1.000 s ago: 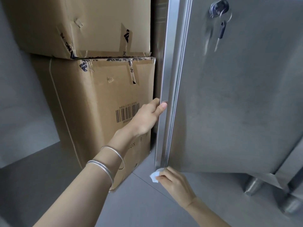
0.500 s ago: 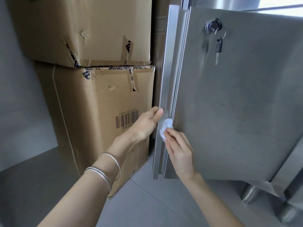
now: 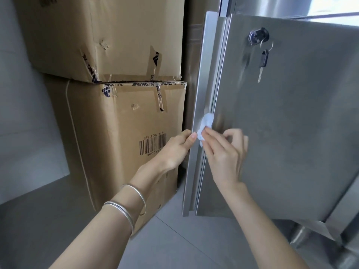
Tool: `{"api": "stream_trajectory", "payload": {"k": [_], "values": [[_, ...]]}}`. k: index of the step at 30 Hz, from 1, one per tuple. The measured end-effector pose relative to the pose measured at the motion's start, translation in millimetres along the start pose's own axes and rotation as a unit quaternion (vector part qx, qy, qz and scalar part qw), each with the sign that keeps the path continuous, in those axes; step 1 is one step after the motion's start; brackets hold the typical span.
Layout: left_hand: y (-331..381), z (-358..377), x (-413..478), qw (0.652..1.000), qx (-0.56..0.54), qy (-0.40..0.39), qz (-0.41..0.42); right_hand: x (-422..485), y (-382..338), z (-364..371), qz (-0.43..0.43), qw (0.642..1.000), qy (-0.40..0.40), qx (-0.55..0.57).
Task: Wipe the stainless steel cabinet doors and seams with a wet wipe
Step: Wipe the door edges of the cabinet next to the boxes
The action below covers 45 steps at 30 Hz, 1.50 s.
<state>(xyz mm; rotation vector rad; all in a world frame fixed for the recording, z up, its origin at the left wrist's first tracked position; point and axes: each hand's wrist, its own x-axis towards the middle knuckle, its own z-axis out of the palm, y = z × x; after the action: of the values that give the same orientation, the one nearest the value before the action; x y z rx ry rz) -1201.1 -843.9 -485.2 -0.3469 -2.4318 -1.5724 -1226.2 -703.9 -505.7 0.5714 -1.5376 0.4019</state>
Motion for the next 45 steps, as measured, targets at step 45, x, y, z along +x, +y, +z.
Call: {"api": "stream_trajectory", "payload": {"k": [45], "values": [[13.8,58.9,48.8,0.924,0.277,0.246,0.096,-26.2,95.2,-54.3,0.157,0.948,-0.270,0.054]]}}
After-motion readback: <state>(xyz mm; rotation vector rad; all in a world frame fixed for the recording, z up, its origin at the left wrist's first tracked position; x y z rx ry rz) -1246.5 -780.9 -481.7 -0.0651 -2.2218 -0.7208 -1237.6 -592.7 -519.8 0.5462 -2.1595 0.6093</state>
